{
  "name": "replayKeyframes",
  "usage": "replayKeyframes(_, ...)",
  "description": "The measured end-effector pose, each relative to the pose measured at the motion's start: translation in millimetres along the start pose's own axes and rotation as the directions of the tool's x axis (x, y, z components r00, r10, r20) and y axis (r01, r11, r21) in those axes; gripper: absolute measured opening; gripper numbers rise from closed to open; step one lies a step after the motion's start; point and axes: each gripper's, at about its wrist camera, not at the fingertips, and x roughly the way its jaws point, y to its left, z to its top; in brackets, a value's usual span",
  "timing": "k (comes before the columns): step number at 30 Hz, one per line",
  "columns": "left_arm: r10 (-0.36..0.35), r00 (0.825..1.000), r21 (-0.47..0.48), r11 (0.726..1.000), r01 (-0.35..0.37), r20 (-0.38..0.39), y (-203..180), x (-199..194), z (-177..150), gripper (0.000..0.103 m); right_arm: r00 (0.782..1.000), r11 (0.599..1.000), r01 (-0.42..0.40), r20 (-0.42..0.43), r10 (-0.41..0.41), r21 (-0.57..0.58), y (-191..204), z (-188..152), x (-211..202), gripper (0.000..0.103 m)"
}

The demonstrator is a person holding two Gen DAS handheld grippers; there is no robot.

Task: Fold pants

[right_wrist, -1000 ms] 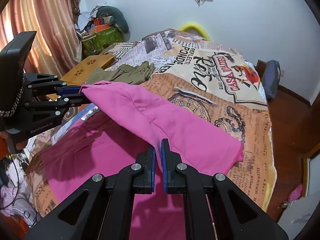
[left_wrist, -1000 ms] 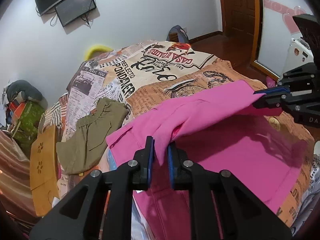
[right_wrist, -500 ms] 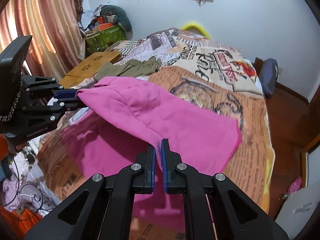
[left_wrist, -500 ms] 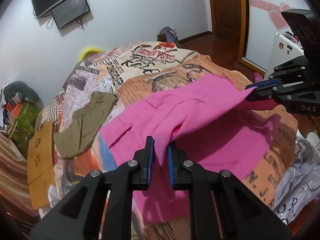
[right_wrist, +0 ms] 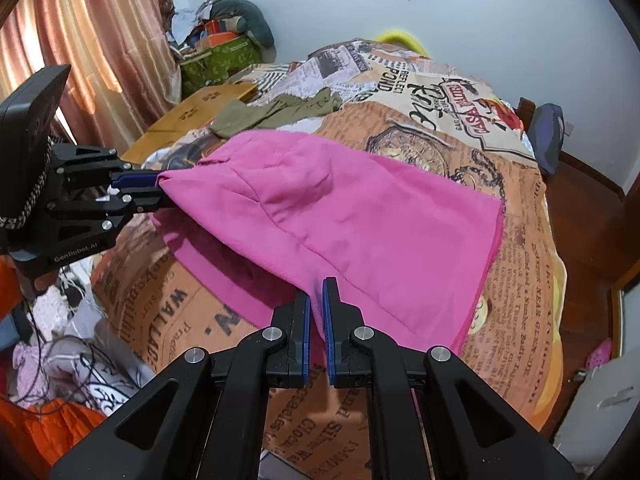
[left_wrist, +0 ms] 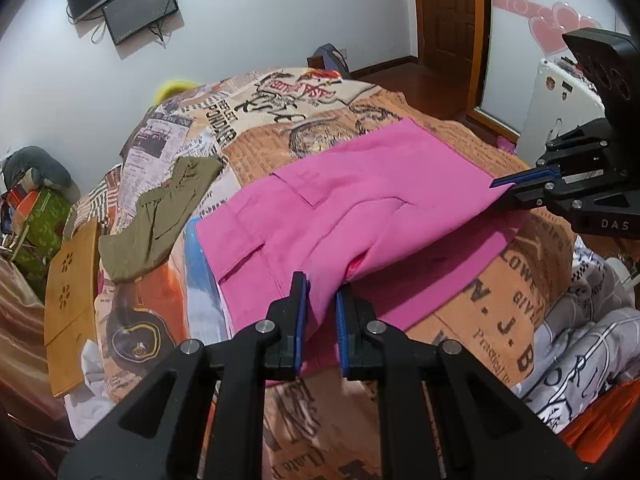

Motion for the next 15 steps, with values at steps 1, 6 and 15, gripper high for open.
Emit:
replayKeyframes(1,-0.003,1.0,0.001,1.0,0.003,-0.007,-1.1,1.1,-1.6,0.013,1.0,1.0,0.001,-0.012,-0.001,-0.001,0.0,-2.0,2.9,0.005)
replayKeyframes(6,-0.017,0.999,0.006,1.0,0.017,-0.027,-5.6,3.6,-11.1,0.014,0.999,1.0,-0.008,-0.039,0.009,0.011,-0.9,-9.8,7.6,0.005)
replayKeyframes(15,-0.051,0.997,-0.056,0.997,0.047,-0.066,5.8,-0.1,-30.7,0.041,0.996,0.997,-0.024,-0.085,0.03,0.073,-11.7,-21.0,7.4,0.007)
